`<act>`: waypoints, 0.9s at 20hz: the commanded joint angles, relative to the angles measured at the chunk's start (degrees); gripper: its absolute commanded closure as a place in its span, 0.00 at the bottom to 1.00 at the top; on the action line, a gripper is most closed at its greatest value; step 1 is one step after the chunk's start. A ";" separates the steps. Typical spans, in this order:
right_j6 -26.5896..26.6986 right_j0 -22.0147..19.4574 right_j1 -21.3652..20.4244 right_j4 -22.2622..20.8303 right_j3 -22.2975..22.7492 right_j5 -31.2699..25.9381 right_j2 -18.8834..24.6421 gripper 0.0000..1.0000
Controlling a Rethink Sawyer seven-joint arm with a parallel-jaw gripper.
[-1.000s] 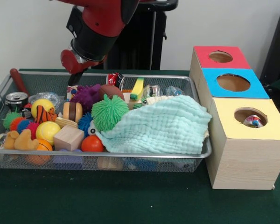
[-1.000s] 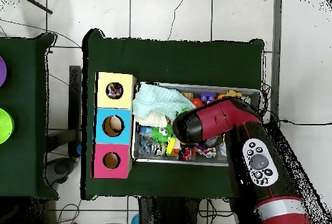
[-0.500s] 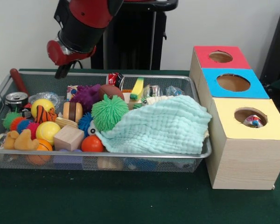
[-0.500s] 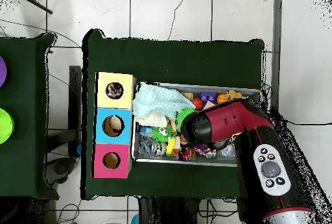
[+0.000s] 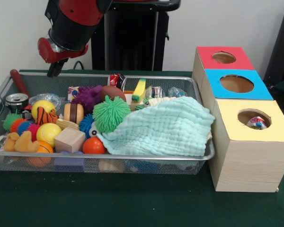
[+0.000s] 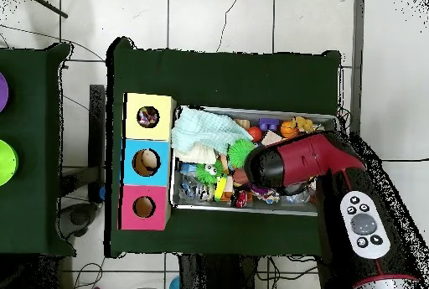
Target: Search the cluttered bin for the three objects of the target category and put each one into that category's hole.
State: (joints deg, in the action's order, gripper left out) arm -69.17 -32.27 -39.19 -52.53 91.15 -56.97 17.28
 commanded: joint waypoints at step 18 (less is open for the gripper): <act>10.67 -5.44 1.42 1.93 8.56 7.93 8.51 1.00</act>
State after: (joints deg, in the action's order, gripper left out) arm -69.17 -36.44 -39.05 -51.94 95.58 -54.02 19.74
